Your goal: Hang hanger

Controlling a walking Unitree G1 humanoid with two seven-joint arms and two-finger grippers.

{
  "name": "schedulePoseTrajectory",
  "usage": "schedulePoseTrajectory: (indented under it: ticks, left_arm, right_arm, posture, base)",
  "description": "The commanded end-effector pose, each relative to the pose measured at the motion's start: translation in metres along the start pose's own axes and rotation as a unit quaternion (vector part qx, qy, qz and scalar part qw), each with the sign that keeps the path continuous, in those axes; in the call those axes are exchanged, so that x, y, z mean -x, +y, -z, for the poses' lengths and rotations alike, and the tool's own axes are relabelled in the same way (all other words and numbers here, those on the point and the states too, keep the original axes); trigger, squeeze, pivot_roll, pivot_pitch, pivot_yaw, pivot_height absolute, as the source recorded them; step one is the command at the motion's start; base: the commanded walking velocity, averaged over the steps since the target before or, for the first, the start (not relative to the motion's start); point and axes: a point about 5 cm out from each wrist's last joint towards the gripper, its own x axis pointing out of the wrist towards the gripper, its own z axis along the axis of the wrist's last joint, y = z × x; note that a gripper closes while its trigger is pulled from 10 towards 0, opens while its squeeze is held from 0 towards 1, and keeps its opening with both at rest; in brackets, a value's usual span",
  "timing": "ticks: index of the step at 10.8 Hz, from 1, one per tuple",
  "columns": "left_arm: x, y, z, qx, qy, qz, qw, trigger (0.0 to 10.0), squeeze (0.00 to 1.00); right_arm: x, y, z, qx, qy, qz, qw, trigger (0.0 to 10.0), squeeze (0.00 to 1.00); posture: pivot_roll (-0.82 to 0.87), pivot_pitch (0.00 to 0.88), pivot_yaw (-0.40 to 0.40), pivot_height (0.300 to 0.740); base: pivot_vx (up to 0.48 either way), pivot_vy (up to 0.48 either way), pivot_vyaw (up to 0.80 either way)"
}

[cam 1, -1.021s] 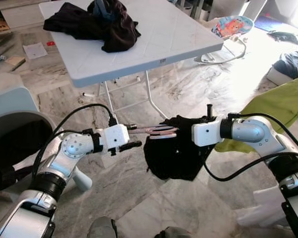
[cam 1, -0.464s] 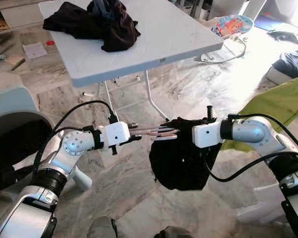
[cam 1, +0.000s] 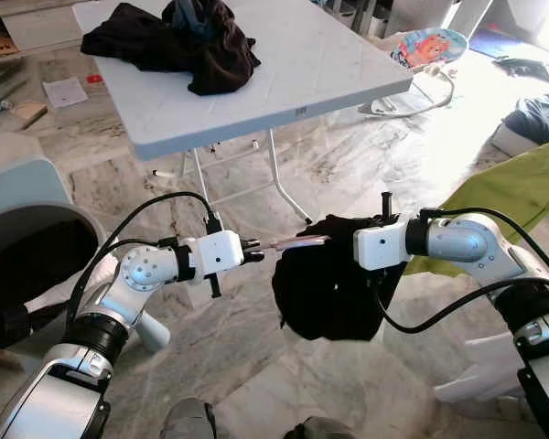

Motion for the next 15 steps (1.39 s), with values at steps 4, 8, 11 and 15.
schedulePoseTrajectory:
  ticks: [4, 8, 11, 15]
  left_arm:
    - [-0.001, 0.004, -0.001, 0.001, -0.002, 0.000, 1.000, 0.0, 0.00]
    - [0.000, 0.005, 0.000, 0.022, -0.010, -0.013, 1.000, 0.0, 0.00]
    - [0.001, 0.002, 0.006, 0.059, -0.013, -0.041, 0.997, 0.0, 0.00]
    - [-0.001, -0.009, 0.007, 0.095, -0.025, -0.057, 0.994, 0.0, 0.00]
  right_arm:
    - [0.000, -0.011, -0.004, 0.024, -0.007, 0.014, 1.000, 10.0, 0.00]
    - [0.000, -0.011, -0.001, 0.022, -0.002, 0.010, 1.000, 10.0, 0.91]
    - [-0.001, -0.013, -0.001, 0.019, -0.003, 0.016, 1.000, 10.0, 1.00]
    - [-0.002, -0.020, -0.001, 0.032, -0.002, 0.049, 0.998, 10.0, 1.00]
  posture:
    - [-0.09, 0.027, -0.097, 0.740]
    - [-0.08, 0.026, -0.100, 0.740]
    - [-0.08, 0.024, -0.102, 0.740]
    - [-0.08, 0.024, -0.102, 0.740]
  base:
    - [0.000, 0.000, 0.00]
    - [0.000, 0.000, 0.00]
    - [0.000, 0.000, 0.00]
    - [0.000, 0.000, 0.00]
